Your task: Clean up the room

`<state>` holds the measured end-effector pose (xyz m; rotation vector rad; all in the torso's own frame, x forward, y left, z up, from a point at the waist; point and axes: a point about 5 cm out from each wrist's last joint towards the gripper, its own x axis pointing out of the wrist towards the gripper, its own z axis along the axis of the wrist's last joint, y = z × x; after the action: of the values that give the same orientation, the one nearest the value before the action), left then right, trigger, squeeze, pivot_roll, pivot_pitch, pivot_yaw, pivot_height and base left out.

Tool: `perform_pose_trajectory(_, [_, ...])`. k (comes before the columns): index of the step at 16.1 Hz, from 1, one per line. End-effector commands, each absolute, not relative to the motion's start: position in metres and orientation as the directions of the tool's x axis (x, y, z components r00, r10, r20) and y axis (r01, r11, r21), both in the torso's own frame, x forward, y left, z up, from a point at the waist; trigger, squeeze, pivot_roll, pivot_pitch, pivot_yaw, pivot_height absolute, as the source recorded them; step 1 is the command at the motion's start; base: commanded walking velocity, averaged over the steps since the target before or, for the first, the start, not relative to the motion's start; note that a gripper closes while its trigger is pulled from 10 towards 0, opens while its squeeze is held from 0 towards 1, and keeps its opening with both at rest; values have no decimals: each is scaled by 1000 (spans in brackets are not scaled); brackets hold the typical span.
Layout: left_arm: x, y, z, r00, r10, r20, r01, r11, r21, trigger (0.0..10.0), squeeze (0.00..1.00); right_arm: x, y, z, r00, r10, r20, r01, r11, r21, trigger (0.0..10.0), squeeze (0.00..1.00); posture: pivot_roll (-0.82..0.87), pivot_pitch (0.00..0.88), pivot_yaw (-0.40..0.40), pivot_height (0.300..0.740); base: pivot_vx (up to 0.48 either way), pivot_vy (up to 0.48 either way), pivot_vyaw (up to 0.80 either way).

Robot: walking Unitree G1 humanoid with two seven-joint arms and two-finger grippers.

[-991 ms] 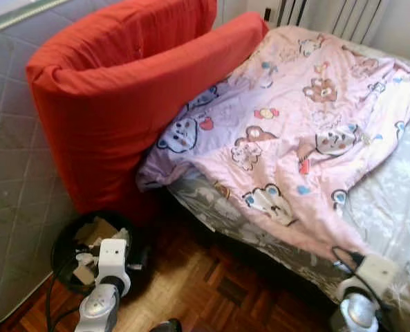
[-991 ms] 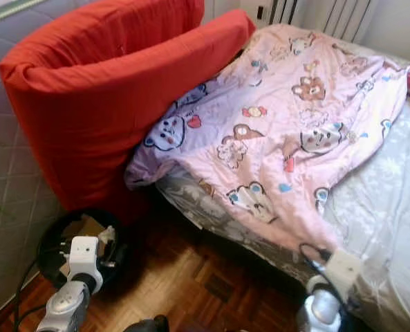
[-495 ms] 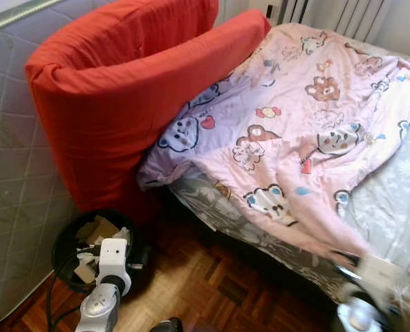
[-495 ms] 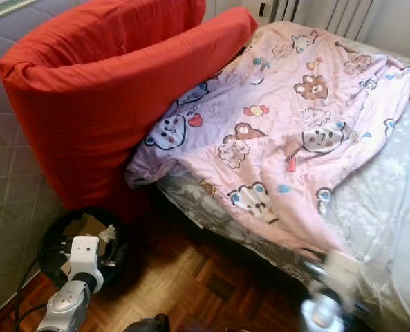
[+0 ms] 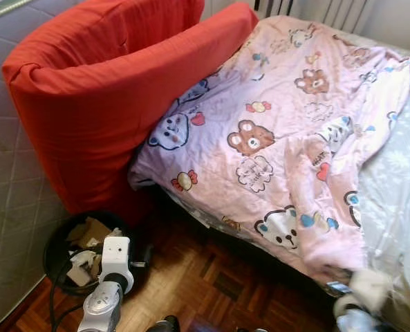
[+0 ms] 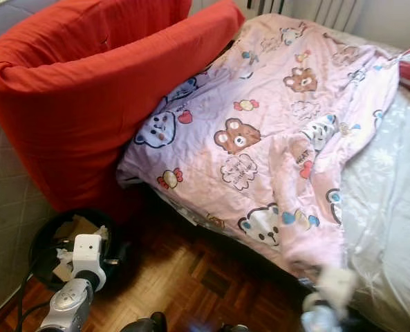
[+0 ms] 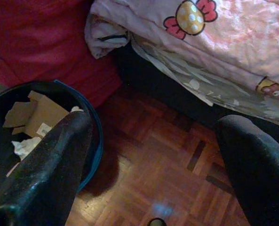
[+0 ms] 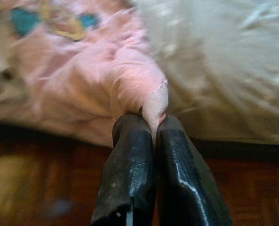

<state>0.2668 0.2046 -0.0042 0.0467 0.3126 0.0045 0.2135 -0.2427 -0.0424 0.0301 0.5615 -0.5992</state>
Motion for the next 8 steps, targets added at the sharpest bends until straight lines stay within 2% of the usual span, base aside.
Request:
perform_pose_trajectory(1, [259, 206, -13, 935, 12, -354, 9, 998, 58, 10000, 0, 212, -234, -50, 681, -457, -572, 473, 871, -133, 10000, 0, 131, 226, -24, 740, 0, 0, 0])
perform_pose_trajectory(4, [259, 207, -13, 935, 17, -354, 4, 998, 58, 10000, 0, 208, -225, -58, 670, -381, -637, 389, 911, -136, 10000, 0, 134, 224, -28, 740, 0, 0, 0])
perform_pose_trajectory(5, [258, 207, -13, 934, 18, -358, 3, 998, 58, 10000, 0, 206, -223, -60, 675, -351, -649, 308, 933, -185, 10000, 0, 133, 224, -30, 740, 0, 0, 0])
perform_pose_trajectory(7, [257, 206, -15, 932, 15, -361, 5, 998, 55, 10000, 0, 207, -219, -59, 714, -305, -630, 187, 950, -249, 10000, 0, 130, 218, -33, 740, 0, 0, 0])
perform_pose_trajectory(8, [257, 205, -15, 932, 14, -363, 6, 998, 54, 10000, 0, 210, -220, -55, 744, -315, -590, 201, 947, -252, 10000, 0, 131, 216, -34, 740, 0, 0, 0])
